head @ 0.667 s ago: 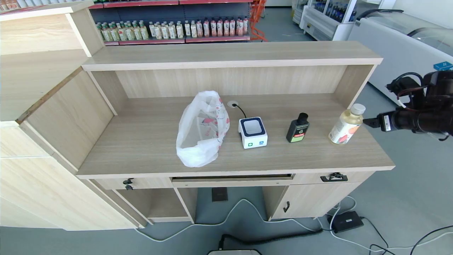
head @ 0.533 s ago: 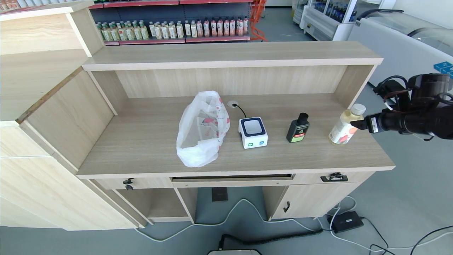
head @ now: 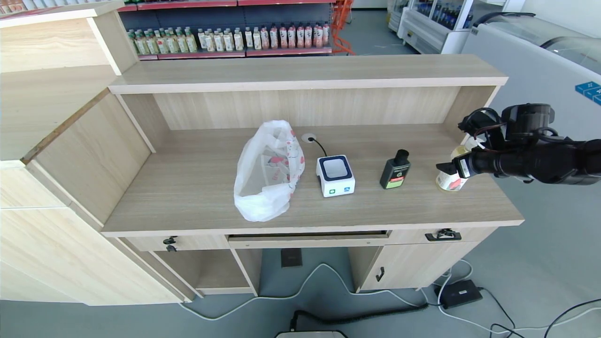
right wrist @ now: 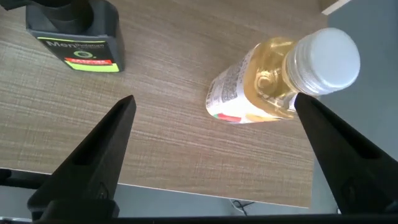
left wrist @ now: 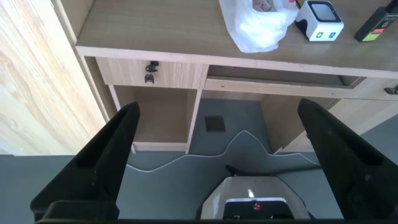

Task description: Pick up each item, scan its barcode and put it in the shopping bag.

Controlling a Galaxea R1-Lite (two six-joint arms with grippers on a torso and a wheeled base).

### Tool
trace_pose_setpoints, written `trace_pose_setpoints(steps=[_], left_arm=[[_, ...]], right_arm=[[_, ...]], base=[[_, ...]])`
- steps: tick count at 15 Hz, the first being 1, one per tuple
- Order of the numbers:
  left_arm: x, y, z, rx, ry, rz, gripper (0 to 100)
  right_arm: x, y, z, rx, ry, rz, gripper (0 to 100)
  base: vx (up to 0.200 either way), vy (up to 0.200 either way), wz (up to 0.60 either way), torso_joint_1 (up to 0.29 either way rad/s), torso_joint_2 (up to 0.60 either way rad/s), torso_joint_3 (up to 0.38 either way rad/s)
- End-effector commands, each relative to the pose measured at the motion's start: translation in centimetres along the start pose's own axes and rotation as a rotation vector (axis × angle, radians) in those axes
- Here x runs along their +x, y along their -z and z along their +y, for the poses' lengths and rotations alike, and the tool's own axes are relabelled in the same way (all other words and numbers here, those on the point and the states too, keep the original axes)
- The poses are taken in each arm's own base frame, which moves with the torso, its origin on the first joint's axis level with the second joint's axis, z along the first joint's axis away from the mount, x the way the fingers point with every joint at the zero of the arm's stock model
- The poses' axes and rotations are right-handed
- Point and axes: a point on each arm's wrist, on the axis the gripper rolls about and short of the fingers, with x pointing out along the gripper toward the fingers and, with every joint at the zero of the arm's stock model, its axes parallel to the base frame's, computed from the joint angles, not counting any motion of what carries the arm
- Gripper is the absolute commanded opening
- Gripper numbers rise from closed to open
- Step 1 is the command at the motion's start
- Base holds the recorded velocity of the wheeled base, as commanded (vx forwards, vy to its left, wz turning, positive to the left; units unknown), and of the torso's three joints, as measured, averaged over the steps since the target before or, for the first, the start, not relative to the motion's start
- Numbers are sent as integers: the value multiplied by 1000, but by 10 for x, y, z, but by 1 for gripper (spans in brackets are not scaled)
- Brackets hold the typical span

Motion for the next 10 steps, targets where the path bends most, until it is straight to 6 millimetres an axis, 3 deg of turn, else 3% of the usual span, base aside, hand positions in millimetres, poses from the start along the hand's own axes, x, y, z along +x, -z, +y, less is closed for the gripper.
trace_pose_setpoints(steps=[1,5,10], left_arm=[[0,0,0,0,0,-1,100],[0,0,0,0,0,-1,100],[0,0,0,0,0,-1,100]], right_arm=[[18,1,9,-20,-20,-3,100],[37,-13,22,-37,-57,-60,100],[56,-4,46,-85,-114,-38,100]], base=[[0,0,0,0,0,0],[0,0,0,0,0,0],[0,0,0,0,0,0]])
